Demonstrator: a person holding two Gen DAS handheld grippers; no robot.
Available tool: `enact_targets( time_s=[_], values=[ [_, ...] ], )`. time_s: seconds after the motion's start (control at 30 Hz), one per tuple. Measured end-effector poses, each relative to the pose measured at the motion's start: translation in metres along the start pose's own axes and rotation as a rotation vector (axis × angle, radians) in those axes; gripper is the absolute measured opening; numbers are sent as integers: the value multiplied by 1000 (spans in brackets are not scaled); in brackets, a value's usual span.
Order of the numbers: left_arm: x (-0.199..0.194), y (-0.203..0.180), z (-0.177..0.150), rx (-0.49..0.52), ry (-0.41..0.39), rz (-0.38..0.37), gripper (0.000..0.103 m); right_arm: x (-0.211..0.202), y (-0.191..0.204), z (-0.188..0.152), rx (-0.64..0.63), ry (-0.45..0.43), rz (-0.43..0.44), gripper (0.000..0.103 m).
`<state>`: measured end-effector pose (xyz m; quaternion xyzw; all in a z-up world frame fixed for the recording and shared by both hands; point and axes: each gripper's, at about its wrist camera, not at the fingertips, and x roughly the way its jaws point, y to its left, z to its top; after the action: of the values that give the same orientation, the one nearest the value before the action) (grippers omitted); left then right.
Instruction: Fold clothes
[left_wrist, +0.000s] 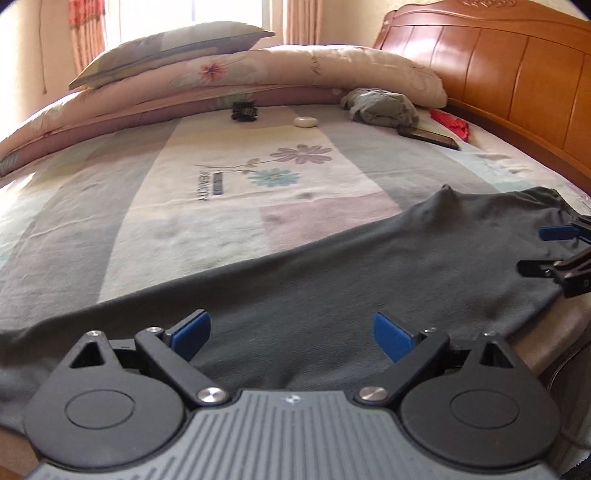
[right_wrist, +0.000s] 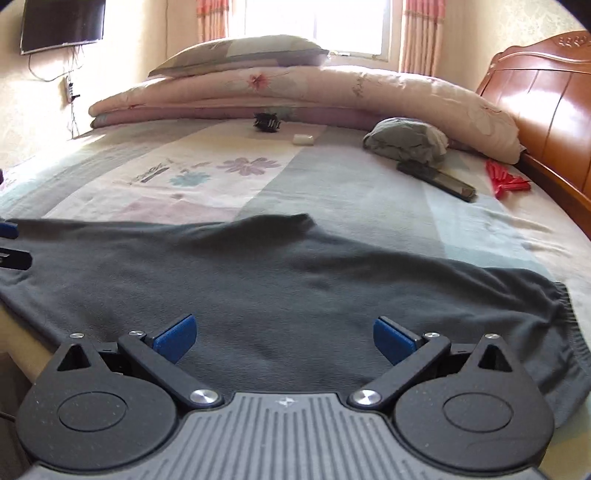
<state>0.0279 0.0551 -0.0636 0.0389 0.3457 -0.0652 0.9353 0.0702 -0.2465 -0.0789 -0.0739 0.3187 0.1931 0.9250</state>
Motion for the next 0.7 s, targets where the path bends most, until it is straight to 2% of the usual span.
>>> enact_targets(
  time_s=[0.1,0.13,0.2,0.27,0.37,0.43,0.5,0.57,0.7],
  values=[
    [14,-10,-14,6,81,2,95,11,16,-12,-37,38,16,103],
    [11,-7,-21,-6,76,-5,96,7,17,-17,-37,9,11,103],
    [4,-2,-33,-29,68,-16,96,2,14,-23,-26,8,24,103],
    [-2,-1,-32,-8,93,-3,96,-1,12,-25,-34,7,30,103],
    [-9,4,-22,9,68,34,96,0,13,-25,-32,9,25,103],
    [-9,13,-15,-29,40,34,96,0,15,-25,-25,8,18,103],
    [-2,22,-14,-74,48,34,96,0,15,-27,-23,3,12,103],
    [4,29,-23,-118,86,57,96,0,16,-26,-21,8,7,103],
    [-13,39,-45,-162,65,25,96,0,17,-25,-19,17,-2,103]
  ],
)
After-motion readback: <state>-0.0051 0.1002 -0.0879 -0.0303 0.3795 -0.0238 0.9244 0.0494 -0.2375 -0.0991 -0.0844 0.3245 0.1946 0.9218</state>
